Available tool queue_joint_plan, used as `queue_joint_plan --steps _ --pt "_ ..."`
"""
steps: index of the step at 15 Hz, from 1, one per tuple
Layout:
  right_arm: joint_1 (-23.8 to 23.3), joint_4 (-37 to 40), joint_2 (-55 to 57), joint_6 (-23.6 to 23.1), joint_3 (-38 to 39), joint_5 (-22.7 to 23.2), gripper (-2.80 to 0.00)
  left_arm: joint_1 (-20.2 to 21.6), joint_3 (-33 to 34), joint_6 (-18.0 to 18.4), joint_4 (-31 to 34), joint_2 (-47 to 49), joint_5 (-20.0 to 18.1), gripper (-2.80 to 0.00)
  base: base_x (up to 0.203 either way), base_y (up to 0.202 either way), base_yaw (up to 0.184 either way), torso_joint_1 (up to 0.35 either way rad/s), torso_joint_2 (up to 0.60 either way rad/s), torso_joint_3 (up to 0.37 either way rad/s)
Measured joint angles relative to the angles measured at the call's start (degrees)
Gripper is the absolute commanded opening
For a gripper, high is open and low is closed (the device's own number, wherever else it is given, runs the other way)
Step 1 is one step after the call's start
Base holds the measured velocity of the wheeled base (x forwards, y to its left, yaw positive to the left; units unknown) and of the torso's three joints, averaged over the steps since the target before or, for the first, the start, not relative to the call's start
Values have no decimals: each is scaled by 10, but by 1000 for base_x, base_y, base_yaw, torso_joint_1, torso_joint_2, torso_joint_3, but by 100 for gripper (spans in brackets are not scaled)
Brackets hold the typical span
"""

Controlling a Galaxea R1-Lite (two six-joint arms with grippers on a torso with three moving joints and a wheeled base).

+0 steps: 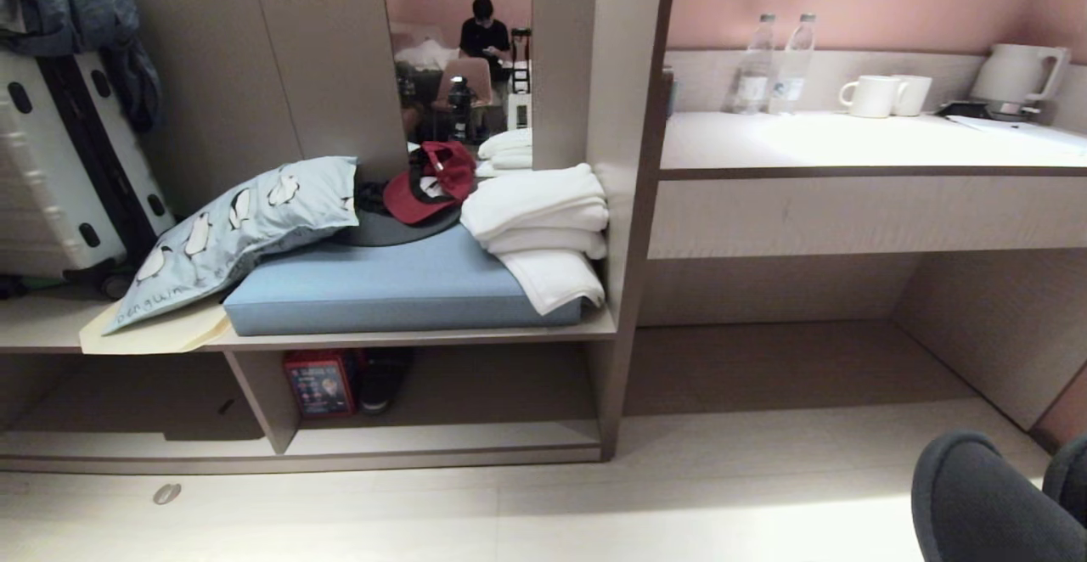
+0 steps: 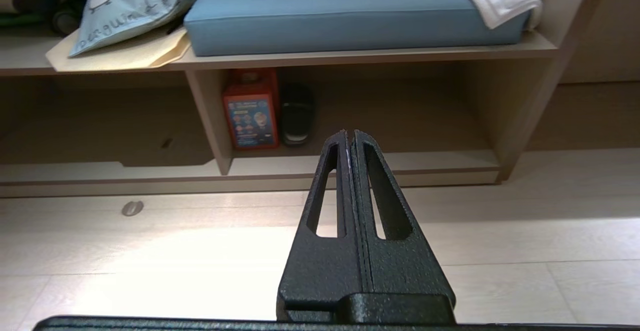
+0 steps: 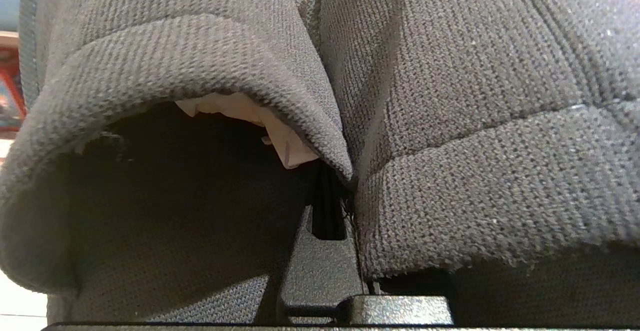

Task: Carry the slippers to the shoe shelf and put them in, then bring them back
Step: Place the slippers into the shoe cabinet

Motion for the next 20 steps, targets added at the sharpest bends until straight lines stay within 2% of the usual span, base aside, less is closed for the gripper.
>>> queue_joint_plan --steps 20 --pt "0 0 0 0 0 0 -280 0 0 0 0 0 -1 -280 0 195 -2 1 3 3"
